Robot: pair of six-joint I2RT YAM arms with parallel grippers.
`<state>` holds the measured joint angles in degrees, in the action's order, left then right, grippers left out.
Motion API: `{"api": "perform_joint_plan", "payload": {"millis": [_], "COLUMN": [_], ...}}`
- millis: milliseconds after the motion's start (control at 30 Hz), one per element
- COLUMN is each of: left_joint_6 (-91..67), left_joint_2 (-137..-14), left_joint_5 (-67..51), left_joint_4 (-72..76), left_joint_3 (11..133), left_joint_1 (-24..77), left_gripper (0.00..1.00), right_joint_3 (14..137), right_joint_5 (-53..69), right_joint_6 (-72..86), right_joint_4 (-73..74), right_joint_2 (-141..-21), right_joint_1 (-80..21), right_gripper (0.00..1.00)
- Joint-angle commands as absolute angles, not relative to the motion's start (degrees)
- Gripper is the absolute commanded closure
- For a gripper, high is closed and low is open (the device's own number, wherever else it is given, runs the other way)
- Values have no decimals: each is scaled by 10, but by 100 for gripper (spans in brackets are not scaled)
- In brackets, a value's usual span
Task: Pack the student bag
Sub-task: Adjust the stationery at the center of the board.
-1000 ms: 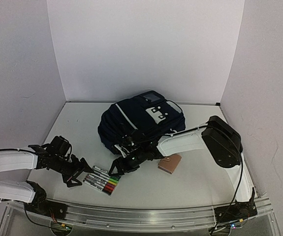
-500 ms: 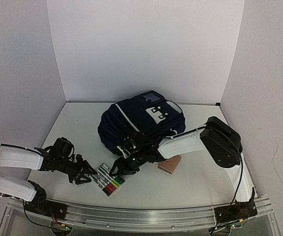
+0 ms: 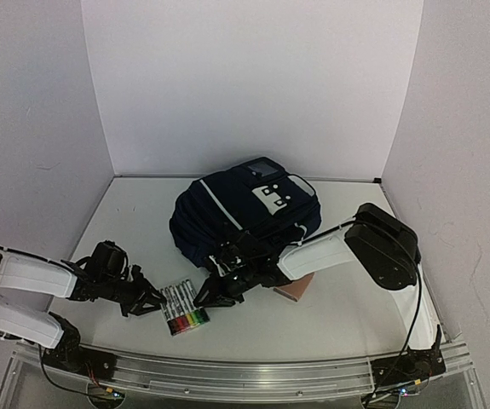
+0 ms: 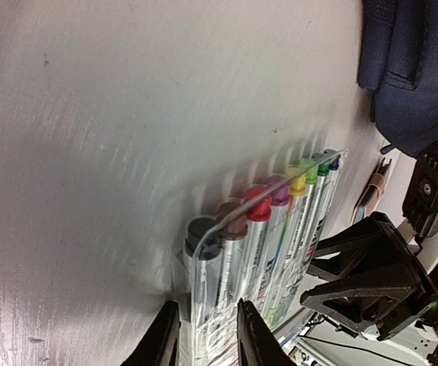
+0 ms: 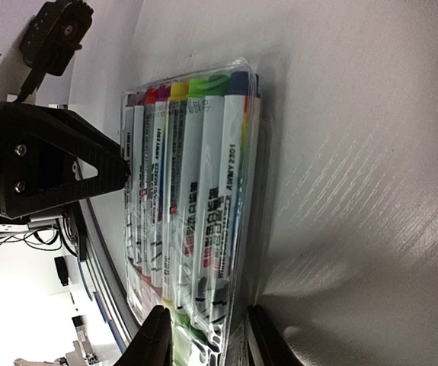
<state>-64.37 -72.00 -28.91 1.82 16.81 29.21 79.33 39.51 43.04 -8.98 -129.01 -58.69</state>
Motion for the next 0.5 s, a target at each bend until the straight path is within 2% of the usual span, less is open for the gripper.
{"api": "perform_joint_plan", "payload": {"millis": [0,133,267,467], "left_joint_6": [-659,-671,-668,-657], "left_joint_2": [-677,-651,-627,-575], "left_joint_5": [-286,-279,-278,-252], "left_joint_4": [71,66,67,18], "left_joint_3": [146,130,126,130], "left_joint_1": [298,298,298,298], "left_gripper": [72,76,79,73], "right_joint_3": [779,770,760,723], "right_joint_5": [399,401,390,328], "right_joint_6": [456,478,487,498], "right_joint_4": [-126,-162,-180,-201], "right_joint_2": [-1289,-1287,-1275,-1229], "right_joint_1": [-601,-601,-600,-600], "right_gripper": [75,83,98,100]}}
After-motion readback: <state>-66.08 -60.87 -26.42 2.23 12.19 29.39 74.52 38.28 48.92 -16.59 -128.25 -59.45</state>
